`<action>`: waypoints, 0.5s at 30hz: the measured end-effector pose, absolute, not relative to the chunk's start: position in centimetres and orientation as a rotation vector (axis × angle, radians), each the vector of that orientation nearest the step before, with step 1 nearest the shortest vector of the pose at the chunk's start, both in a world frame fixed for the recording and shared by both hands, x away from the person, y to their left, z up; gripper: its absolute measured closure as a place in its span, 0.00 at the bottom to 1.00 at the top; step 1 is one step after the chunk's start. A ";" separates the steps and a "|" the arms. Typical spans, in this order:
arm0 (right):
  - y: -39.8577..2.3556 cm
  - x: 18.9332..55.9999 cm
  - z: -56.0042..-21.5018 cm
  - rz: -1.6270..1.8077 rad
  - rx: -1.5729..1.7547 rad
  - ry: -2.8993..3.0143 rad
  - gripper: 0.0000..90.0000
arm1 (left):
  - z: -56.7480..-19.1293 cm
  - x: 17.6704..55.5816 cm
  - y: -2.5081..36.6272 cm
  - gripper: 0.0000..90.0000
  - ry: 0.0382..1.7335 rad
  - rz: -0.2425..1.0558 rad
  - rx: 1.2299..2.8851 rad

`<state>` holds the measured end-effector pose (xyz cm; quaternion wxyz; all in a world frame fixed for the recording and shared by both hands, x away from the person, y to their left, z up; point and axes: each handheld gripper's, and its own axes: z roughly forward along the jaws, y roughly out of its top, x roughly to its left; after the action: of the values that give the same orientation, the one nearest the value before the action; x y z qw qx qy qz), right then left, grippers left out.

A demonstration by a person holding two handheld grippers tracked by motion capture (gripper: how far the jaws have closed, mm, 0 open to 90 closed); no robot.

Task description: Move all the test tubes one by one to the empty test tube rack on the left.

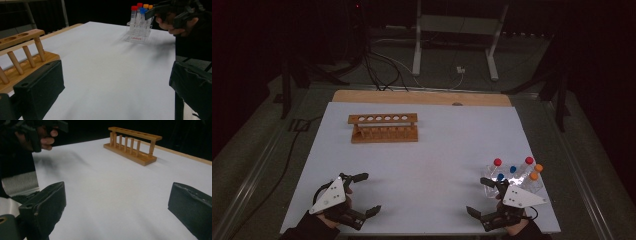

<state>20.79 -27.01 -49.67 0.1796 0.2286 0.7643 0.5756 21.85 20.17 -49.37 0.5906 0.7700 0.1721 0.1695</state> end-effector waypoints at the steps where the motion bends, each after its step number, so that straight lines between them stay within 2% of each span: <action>1: -27.1 20.7 -49.4 1.622 0.667 2.166 0.01 | -49.4 21.8 20.2 0.00 0.400 0.396 1.793; 15: -26.5 20.3 -48.1 1.640 0.643 2.221 0.00 | -49.3 21.8 20.3 0.00 0.402 0.404 1.792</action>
<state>20.31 -26.53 -48.13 0.1528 0.2243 0.7743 0.5717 21.81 20.26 -49.34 0.5897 0.7696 0.1727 0.1737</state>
